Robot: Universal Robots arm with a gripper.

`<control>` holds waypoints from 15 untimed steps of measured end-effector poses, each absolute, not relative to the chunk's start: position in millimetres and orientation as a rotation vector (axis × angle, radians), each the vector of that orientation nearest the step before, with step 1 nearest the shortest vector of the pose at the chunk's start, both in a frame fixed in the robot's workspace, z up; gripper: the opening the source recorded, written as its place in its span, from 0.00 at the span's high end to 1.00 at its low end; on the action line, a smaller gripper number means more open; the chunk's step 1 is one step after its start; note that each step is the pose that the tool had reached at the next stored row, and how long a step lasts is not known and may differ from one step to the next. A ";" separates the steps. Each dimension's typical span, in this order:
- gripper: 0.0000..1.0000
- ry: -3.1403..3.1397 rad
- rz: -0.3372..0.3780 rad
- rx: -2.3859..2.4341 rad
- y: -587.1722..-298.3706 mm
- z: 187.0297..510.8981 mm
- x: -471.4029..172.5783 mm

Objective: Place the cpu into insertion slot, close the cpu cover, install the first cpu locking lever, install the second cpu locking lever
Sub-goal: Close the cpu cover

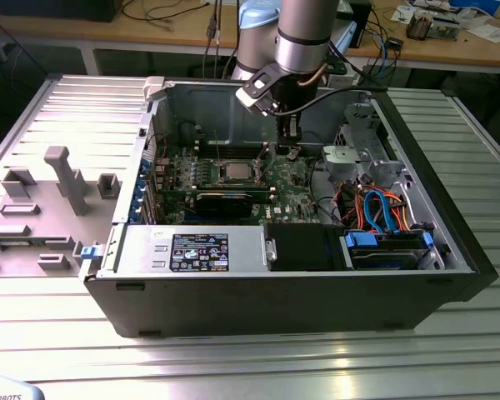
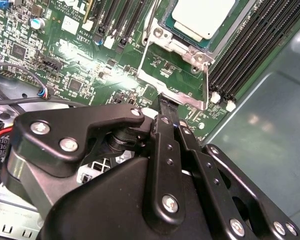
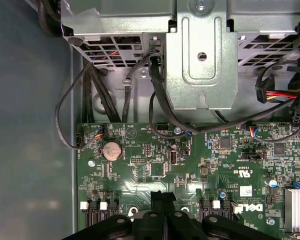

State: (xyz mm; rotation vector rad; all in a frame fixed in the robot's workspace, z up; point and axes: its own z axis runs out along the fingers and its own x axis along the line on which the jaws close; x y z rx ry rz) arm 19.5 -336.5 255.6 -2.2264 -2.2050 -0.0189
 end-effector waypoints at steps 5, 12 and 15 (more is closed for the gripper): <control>0.89 -2.205 -0.019 -2.226 -336.5 255.6 17.2; 0.89 -2.205 -0.019 -2.226 -336.5 255.6 14.9; 0.89 -2.205 -0.019 -2.226 -336.6 255.6 13.3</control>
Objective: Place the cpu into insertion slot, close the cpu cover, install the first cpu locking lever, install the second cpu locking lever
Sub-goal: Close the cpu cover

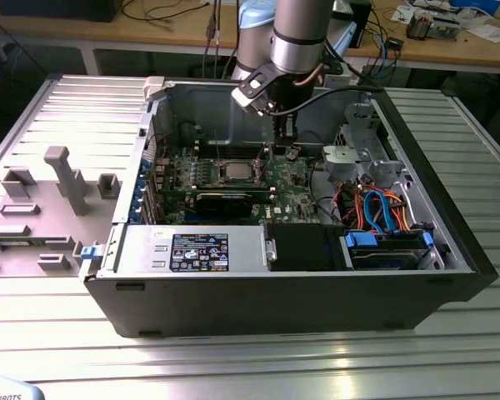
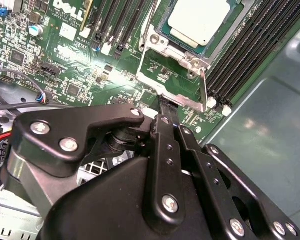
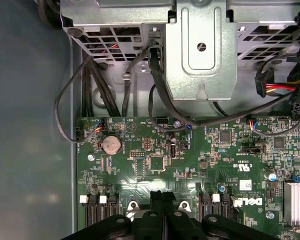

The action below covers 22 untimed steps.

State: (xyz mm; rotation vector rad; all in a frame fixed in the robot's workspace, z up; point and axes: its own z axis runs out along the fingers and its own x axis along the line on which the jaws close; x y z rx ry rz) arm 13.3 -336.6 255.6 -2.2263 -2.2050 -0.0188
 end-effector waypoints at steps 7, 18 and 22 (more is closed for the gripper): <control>0.89 -2.205 -0.019 -2.226 -336.6 255.6 9.6; 0.89 -2.205 -0.019 -2.226 -336.7 255.6 4.6; 0.89 -2.205 -0.019 -2.226 -336.7 255.6 2.9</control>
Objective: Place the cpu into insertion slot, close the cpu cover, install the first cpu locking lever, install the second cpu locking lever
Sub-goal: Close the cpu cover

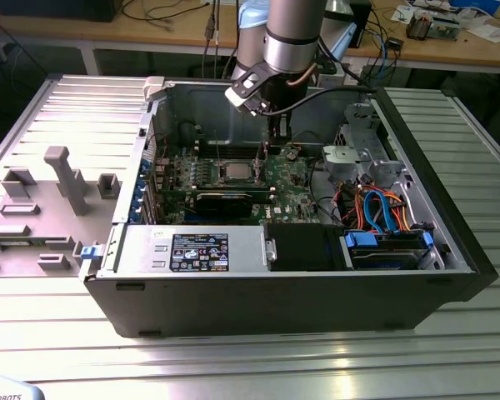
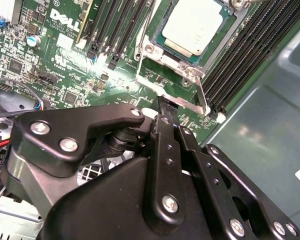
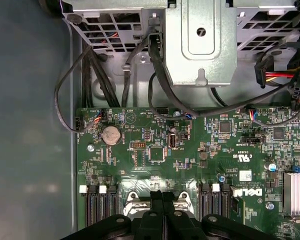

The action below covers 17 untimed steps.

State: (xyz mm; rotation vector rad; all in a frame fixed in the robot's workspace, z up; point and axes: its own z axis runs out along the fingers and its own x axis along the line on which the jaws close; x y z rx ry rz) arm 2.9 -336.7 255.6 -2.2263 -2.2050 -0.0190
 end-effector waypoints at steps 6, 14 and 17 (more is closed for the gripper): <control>0.89 -2.205 -0.019 -2.226 -336.7 255.6 0.0; 0.89 -2.205 -0.019 -2.226 -336.7 255.6 -3.8; 0.89 -2.205 -0.019 -2.226 -336.7 255.6 -4.9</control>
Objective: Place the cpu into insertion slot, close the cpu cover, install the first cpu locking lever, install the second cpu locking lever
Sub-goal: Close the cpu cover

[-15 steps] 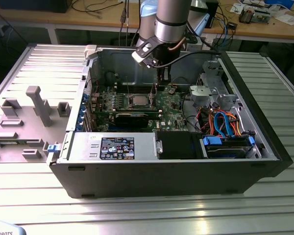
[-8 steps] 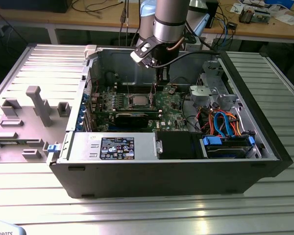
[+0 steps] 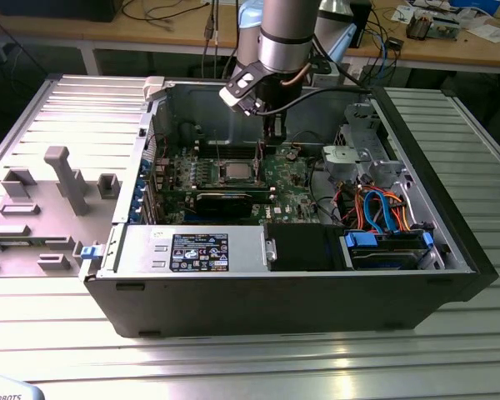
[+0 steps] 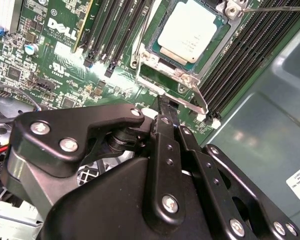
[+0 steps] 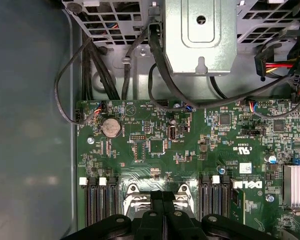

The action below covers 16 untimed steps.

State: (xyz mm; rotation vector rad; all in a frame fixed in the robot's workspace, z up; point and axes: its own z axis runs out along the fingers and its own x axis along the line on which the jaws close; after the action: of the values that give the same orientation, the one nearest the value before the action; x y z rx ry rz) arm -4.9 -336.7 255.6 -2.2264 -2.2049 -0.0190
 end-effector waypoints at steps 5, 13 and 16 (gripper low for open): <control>0.89 -2.205 -0.019 -2.226 -336.8 255.6 -8.0; 0.89 -2.205 -0.019 -2.226 -336.9 255.6 -10.5; 0.89 -2.205 -0.019 -2.226 -336.9 255.6 -10.9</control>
State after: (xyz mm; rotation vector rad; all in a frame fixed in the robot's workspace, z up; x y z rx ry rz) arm -10.9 -336.9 255.6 -2.2264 -2.2047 -0.0192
